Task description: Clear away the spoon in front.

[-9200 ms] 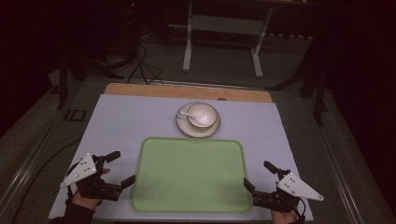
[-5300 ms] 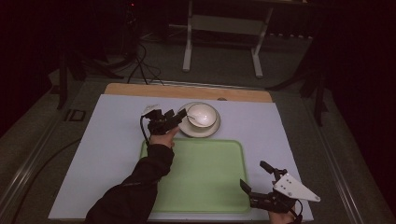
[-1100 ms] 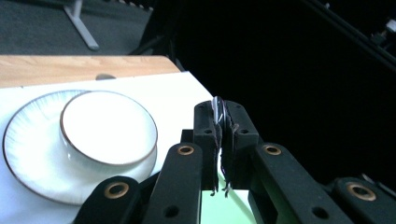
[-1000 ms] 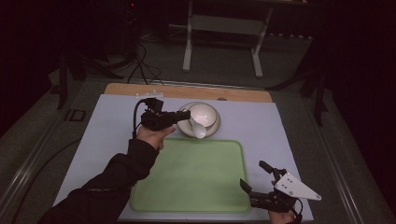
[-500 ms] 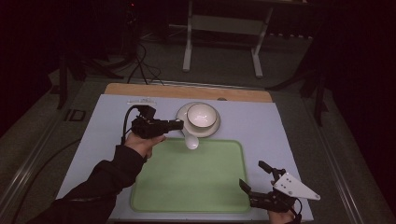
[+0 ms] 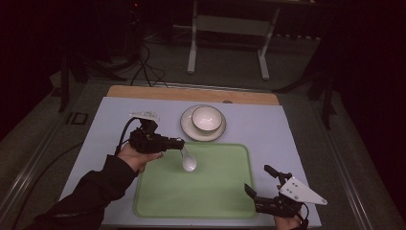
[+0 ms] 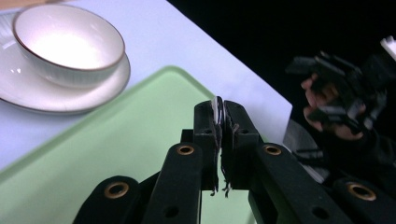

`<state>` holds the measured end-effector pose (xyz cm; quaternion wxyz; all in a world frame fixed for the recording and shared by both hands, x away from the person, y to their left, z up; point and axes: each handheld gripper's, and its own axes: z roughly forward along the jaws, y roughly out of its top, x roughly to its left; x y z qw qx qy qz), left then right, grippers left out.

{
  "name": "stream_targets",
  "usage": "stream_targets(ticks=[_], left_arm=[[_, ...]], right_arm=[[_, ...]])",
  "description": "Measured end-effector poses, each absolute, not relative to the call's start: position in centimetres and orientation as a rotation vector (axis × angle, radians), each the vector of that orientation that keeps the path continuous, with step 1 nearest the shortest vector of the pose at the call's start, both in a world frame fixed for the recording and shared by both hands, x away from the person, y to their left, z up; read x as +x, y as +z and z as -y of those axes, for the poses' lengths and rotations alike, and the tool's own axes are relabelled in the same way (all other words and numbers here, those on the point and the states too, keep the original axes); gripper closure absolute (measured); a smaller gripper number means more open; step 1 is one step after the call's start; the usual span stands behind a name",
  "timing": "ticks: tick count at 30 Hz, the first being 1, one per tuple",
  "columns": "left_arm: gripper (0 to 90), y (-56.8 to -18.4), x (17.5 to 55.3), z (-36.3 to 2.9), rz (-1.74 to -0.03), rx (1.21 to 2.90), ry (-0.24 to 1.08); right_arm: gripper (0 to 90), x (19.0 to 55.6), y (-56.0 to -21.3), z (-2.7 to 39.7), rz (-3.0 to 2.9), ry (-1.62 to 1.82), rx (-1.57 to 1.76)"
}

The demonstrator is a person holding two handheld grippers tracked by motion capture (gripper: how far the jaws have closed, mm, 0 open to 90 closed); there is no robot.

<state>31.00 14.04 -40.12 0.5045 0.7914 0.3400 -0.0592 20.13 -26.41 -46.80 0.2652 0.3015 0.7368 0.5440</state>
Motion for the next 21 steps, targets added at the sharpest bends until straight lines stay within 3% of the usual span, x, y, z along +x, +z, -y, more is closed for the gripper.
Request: stream_targets(ticks=[21], left_arm=[[84.2,-43.3,30.0,-13.5,-0.693,2.152,-0.345]], right_arm=[[11.4,20.3,-46.9,26.2,-2.002,1.458,0.817]])
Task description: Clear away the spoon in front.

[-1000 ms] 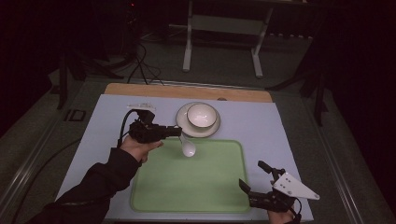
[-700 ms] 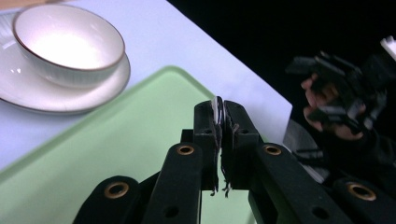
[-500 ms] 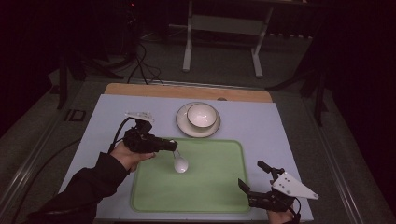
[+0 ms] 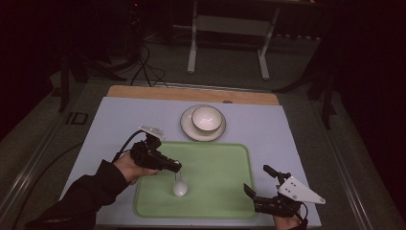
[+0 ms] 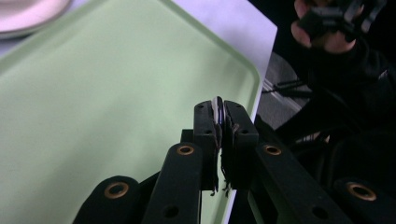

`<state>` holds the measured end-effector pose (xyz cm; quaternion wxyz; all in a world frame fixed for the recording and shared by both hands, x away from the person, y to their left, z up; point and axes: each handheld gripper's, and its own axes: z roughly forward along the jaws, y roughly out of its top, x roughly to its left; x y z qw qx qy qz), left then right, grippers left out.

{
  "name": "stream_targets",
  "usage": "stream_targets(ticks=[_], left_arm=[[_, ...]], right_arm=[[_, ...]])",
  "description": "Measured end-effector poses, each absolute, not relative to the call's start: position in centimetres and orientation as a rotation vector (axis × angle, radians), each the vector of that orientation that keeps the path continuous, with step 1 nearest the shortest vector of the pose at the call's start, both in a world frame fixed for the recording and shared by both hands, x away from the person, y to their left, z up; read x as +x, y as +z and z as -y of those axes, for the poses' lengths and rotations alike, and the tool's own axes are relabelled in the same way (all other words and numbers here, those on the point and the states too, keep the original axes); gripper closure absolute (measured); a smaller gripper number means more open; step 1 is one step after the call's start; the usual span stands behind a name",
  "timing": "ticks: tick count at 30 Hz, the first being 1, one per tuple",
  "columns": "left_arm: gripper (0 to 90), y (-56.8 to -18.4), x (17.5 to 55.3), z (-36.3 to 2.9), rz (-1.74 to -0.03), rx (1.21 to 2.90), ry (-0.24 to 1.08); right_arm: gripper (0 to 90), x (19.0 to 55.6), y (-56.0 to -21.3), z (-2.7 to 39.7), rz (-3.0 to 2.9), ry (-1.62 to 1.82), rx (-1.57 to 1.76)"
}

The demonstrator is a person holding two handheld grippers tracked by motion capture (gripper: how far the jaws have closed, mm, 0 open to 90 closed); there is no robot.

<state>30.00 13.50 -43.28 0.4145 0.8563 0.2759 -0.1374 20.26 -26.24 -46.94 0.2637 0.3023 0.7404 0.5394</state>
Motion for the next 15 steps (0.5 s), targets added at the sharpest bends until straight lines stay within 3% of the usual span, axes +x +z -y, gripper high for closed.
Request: stream_targets(ticks=[15], left_arm=[[84.0,-45.8,30.5,-10.9,-0.631,2.244,-0.469]], right_arm=[[11.5,20.3,-47.0,26.3,-2.007,1.465,0.821]])
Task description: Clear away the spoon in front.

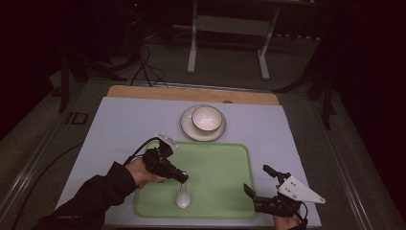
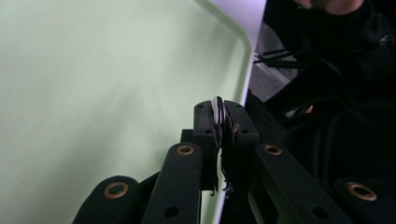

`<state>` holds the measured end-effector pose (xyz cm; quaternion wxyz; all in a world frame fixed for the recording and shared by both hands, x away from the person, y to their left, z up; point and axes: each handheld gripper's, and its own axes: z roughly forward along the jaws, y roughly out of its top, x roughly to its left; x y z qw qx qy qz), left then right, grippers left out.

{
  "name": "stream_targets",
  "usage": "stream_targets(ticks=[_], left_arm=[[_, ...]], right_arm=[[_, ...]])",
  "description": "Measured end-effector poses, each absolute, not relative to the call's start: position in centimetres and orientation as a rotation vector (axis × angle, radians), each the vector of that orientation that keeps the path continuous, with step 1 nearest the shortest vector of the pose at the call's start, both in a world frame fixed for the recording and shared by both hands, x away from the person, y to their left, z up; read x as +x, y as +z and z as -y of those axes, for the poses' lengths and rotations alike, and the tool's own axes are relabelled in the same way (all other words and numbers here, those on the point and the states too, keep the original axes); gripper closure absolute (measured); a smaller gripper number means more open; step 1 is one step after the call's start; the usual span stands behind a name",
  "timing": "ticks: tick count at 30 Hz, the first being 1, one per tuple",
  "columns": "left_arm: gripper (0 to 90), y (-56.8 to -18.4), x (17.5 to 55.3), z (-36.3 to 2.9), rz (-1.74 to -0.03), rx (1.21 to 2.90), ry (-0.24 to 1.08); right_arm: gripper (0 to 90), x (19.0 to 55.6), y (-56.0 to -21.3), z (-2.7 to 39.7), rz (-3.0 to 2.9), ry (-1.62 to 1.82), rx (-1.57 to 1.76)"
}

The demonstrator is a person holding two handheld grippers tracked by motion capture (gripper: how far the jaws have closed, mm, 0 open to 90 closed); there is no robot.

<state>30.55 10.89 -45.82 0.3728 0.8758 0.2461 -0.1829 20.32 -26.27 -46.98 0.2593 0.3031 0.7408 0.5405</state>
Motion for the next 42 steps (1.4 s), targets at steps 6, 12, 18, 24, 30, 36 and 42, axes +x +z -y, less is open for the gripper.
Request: stream_targets(ticks=[6,12,18,24,30,36,42], left_arm=[[83.9,-46.1,31.3,-10.5,-0.619,2.252,-0.497],[81.8,-46.7,32.2,-10.4,-0.61,2.238,-0.48],[77.3,-47.8,32.7,-10.9,-0.614,2.2,-0.435],[74.2,-49.0,33.5,-11.4,-0.647,2.173,-0.388],[70.8,-50.4,34.5,-11.8,-0.707,2.146,-0.399],[67.5,-51.5,35.0,-11.9,-0.734,2.133,-0.401],[65.4,-52.6,35.2,-12.0,-0.756,2.135,-0.358]], right_arm=[[11.4,20.3,-47.0,26.3,-2.007,1.465,0.819],[11.5,20.3,-47.0,26.3,-2.01,1.465,0.818],[11.5,20.4,-47.0,26.3,-2.016,1.462,0.816],[11.5,20.5,-47.1,26.3,-2.023,1.463,0.815],[11.5,20.4,-47.1,26.2,-2.027,1.461,0.812],[11.5,20.4,-47.1,26.2,-2.026,1.462,0.806],[11.6,20.4,-47.1,26.2,-2.029,1.464,0.808]])
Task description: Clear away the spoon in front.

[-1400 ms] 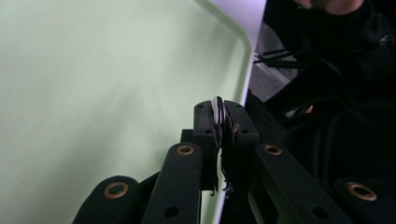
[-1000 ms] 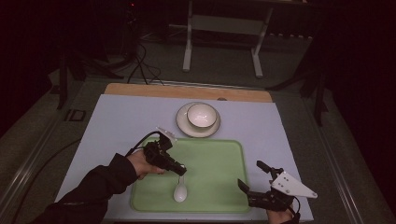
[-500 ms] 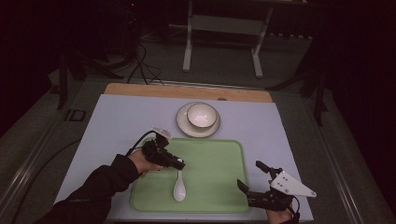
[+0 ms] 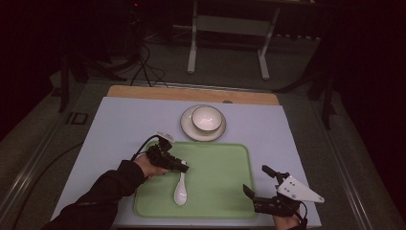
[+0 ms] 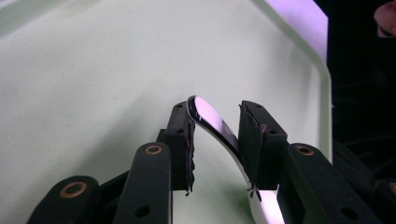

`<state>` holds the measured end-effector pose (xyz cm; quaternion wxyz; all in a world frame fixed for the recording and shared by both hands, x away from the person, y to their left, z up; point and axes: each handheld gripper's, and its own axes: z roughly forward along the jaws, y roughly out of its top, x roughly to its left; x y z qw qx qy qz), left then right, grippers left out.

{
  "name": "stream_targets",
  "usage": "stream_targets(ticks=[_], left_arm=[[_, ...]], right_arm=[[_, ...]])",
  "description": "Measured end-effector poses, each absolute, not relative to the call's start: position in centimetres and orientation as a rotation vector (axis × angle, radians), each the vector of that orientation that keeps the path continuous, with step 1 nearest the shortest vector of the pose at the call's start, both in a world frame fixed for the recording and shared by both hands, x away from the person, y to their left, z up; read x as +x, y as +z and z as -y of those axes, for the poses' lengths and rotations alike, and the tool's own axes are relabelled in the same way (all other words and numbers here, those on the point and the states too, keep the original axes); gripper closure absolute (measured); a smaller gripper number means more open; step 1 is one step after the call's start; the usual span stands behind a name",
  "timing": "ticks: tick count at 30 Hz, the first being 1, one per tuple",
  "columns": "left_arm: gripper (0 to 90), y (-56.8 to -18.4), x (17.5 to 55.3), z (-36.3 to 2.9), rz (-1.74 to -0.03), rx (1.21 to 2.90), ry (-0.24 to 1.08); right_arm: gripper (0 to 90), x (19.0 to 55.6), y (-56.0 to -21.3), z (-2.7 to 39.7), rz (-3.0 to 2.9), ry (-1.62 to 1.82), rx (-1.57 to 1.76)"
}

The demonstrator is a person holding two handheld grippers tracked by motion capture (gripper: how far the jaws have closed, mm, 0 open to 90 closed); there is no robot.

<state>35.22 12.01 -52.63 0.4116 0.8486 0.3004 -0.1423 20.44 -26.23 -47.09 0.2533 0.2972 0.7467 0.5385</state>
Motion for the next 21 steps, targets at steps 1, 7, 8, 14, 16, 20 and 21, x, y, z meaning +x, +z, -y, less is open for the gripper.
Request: stream_targets(ticks=[1,7,8,14,16,20,21], left_arm=[[65.6,-53.0,35.3,-12.0,-0.766,2.143,-0.35],[66.0,-54.0,35.4,-11.9,-0.824,2.144,-0.342],[66.0,-54.3,35.5,-11.9,-0.842,2.149,-0.335],[66.2,-54.5,35.6,-11.9,-0.899,2.128,-0.28],[66.3,-54.4,35.7,-12.0,-0.922,2.125,-0.256],[64.4,-54.4,35.8,-12.2,-0.938,2.118,-0.226],[62.2,-54.3,35.7,-12.2,-0.948,2.113,-0.213]], right_arm=[[11.6,20.4,-47.1,26.2,-2.031,1.463,0.806],[11.7,20.5,-47.2,26.1,-2.039,1.466,0.803],[11.7,20.5,-47.2,26.1,-2.039,1.466,0.803],[11.7,20.5,-47.2,26.1,-2.039,1.47,0.802],[11.7,20.5,-47.2,26.1,-2.041,1.471,0.801],[11.7,20.5,-47.2,26.1,-2.045,1.47,0.8],[11.7,20.5,-47.2,26.1,-2.045,1.471,0.8]])
